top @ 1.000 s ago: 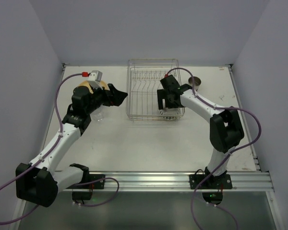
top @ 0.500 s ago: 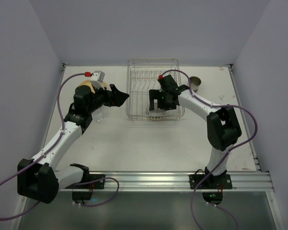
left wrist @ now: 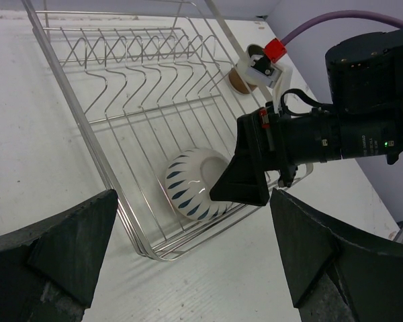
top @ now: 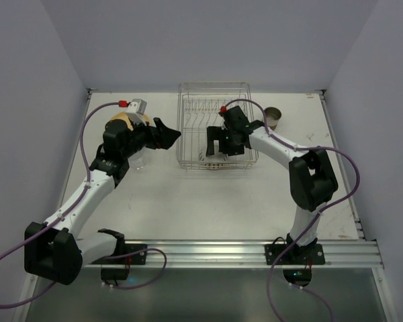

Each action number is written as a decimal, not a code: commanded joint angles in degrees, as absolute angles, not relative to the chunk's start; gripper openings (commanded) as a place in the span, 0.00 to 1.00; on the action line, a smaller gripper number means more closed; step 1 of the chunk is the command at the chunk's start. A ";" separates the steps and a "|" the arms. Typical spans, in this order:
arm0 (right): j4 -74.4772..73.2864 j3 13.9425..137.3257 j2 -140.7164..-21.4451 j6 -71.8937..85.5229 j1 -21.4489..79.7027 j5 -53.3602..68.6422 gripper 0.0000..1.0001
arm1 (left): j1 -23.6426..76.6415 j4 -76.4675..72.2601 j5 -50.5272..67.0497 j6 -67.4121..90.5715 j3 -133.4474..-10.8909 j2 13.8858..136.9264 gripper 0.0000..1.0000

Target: Unload the mixed dishes from the dish rack

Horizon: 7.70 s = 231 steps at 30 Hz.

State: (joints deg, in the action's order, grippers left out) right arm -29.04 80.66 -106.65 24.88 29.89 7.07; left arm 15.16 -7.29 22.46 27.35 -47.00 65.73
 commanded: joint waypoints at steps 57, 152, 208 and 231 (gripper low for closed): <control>-26.28 86.31 -112.42 29.62 20.83 13.36 0.93 | 15.73 -11.34 24.87 26.10 -46.85 68.91 1.00; -11.34 70.40 -107.40 35.33 17.67 22.50 0.95 | 29.62 -25.23 18.11 57.13 -65.13 107.76 1.00; 3.25 61.61 -98.27 36.39 16.35 25.31 0.66 | 30.24 -18.11 13.98 50.63 -64.25 99.41 1.00; 5.01 60.47 -92.37 29.45 21.44 20.66 0.28 | 30.32 -10.73 10.29 44.92 -61.17 83.69 1.00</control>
